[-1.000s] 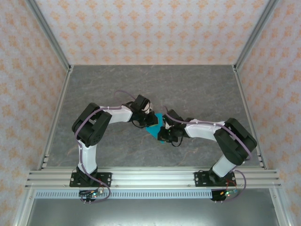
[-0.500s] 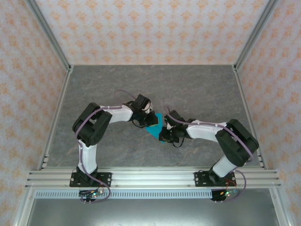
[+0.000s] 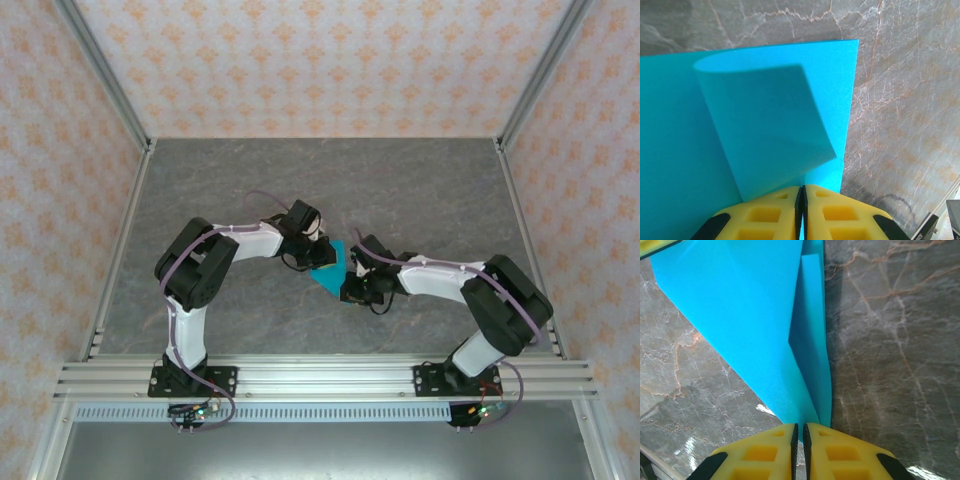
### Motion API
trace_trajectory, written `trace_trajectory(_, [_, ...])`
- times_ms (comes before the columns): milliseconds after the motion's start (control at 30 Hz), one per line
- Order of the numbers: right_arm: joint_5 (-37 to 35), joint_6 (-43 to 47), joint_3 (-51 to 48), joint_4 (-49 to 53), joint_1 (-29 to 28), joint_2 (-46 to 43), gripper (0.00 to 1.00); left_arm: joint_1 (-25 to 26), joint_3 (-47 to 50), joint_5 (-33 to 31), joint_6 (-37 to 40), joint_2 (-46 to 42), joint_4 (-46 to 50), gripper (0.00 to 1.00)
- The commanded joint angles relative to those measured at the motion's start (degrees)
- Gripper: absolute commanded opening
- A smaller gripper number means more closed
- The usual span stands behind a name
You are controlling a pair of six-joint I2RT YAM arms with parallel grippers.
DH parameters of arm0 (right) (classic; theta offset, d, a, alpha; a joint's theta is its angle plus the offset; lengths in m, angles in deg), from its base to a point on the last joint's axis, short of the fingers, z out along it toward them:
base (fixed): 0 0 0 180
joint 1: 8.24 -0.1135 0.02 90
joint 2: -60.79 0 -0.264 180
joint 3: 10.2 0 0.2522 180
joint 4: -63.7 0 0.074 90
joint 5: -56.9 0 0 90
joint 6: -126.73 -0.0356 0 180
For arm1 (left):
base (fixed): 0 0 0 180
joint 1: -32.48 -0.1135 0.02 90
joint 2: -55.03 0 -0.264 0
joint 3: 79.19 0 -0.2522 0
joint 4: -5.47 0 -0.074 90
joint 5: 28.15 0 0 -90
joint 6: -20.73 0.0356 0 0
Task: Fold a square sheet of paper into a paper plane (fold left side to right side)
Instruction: Fourth fold the wing at the center of the table.
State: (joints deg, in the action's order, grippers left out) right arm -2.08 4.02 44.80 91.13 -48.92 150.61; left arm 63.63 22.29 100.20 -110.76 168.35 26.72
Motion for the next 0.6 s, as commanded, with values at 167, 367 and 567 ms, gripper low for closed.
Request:
trace_trajectory(167, [-0.16,0.87,-3.79,11.19,-0.01,-1.42,0.16,-0.18,0.61,-6.09,1.86,3.38,5.21,0.13])
trace_trajectory(367, [0.53,1.01,-3.86,11.02,-0.01,-1.91,0.16,-0.19,0.76,-6.17,1.94,3.14,5.38,0.13])
trace_trajectory(567, [0.55,1.59,-2.13,11.42,-0.01,-6.62,0.16,-0.22,0.72,-5.85,1.86,2.92,5.30,0.13])
